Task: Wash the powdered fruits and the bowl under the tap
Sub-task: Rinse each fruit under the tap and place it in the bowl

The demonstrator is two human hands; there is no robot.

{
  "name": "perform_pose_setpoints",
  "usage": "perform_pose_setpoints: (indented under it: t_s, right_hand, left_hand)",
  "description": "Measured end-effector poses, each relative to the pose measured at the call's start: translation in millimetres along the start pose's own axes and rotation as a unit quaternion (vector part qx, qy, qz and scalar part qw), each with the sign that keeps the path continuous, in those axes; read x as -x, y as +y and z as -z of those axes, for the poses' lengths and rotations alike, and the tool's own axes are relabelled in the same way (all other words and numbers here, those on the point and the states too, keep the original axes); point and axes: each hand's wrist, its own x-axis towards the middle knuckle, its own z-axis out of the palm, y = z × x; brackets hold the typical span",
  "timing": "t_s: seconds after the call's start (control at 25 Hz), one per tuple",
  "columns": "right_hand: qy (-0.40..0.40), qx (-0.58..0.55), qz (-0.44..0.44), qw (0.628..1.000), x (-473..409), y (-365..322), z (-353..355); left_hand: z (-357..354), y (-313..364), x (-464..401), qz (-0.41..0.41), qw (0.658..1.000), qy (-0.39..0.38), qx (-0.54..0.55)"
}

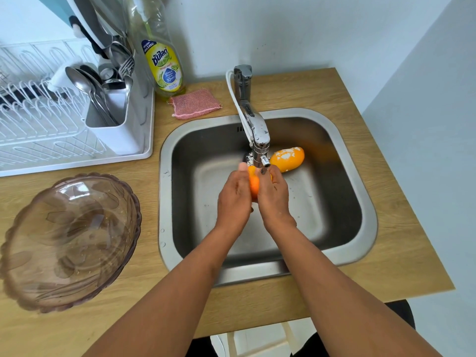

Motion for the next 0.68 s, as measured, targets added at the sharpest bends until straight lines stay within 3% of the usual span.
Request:
perform_pose_setpoints:
  t_s: [0.2, 0.36, 0.48, 0.56, 0.68]
  right_hand:
    - [0.031, -0.018, -0.014, 0.999, -6.9, -8.6, 2.3]
    - [-0.02, -0.06, -0.03, 0.998, -6.1, -8.9, 3.0]
    - [-0.064, -0.121, -0.108, 0.985, -7.4, -4.8, 0.3]
    - [-0.065, -0.128, -0.134, 0.981, -8.1, -3.8, -2.2]
    - [-0.062, -0.06, -0.085, 0.993, -11.1, -2.3, -7.9]
  left_hand:
    - [-6.0, -5.3, 1.9, -0.009, 0.998, -0.032, 0.049]
    - [-0.2, -0.2, -6.9, 0.047, 0.992, -0.05, 0.11]
    - [5.8, -2.1, -11.8, 0.112, 0.976, -0.058, 0.179]
    - [7.8, -3.4, -11.9, 0.139, 0.97, -0.047, 0.193]
    - [5.7, -2.3, -11.1, 0.144, 0.975, 0.018, 0.167]
